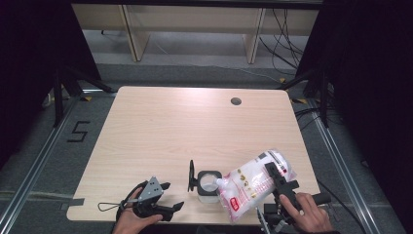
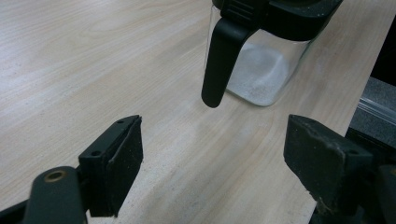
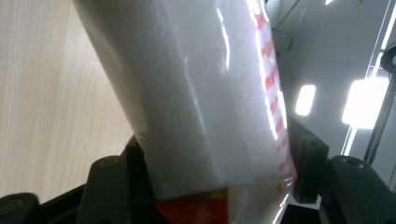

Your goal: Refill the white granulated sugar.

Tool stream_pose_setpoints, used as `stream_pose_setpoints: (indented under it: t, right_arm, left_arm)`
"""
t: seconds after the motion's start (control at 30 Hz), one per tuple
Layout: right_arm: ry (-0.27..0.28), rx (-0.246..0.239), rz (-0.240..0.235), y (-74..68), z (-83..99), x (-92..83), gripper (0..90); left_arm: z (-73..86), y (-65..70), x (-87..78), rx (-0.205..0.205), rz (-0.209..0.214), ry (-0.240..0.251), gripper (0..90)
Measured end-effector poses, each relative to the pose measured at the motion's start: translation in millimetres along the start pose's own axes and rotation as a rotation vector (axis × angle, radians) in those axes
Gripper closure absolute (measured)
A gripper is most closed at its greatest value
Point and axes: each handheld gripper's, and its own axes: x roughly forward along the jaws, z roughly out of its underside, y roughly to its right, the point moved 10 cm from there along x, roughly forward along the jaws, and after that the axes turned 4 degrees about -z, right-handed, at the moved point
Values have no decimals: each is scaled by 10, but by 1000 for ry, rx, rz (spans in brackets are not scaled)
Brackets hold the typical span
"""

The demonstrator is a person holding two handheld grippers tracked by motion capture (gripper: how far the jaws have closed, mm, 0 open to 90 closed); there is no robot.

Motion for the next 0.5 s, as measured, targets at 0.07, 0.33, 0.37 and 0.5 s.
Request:
stream_pose_setpoints:
  t: [0.07,0.33,0.37,0.5]
  right_arm:
    - [4,10,2,-6,0,-1,418]
    - [2,9,2,-8,-1,1,418]
    - [1,10,-1,-9,1,-1,418]
    - [8,-46,7,45,-13,-2,418]
  left_arm:
    - [4,-1,0,2,0,-3,193]
    - [-15,19,9,-15,0,18,193]
    - [-15,18,9,-14,-1,17,193]
    - [-10,21,7,-13,3,10,193]
